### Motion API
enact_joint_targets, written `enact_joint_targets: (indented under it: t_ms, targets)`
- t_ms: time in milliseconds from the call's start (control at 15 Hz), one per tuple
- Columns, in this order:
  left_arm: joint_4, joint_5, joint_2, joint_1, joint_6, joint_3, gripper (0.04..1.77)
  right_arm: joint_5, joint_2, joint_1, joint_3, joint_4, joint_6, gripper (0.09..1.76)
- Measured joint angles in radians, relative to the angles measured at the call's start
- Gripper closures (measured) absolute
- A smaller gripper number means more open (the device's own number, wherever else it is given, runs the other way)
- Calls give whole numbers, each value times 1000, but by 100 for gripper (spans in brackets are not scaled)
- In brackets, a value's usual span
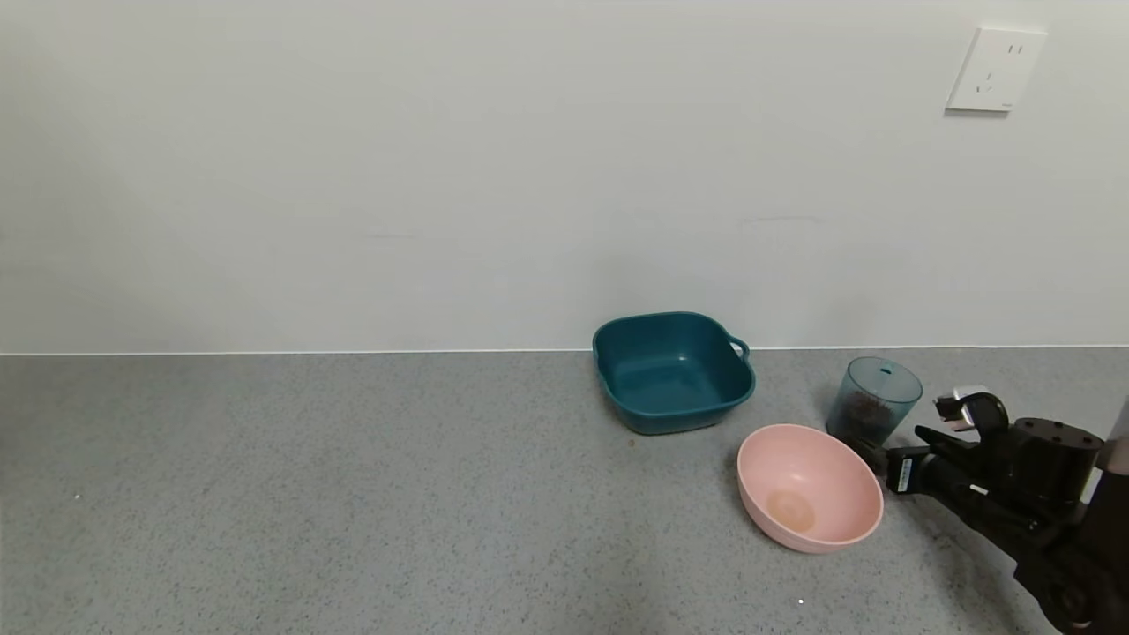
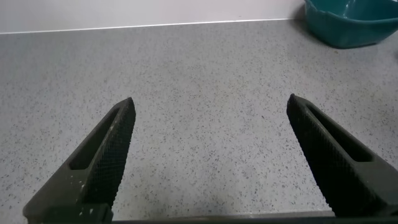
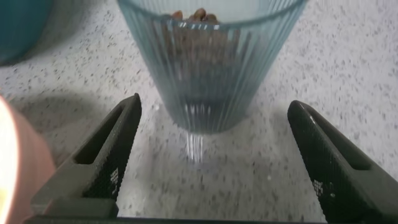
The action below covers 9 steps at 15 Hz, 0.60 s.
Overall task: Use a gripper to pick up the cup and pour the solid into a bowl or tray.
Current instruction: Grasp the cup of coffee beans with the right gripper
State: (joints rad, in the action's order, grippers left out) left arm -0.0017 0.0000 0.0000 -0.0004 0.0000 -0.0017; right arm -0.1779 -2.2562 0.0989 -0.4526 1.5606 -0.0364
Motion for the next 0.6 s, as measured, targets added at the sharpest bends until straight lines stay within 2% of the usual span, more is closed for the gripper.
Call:
enact_joint_targets:
  t_ms: [600]
  targets:
    - [0, 0, 0, 0, 0, 0, 6, 3, -54, -8, -110, 0, 1, 14]
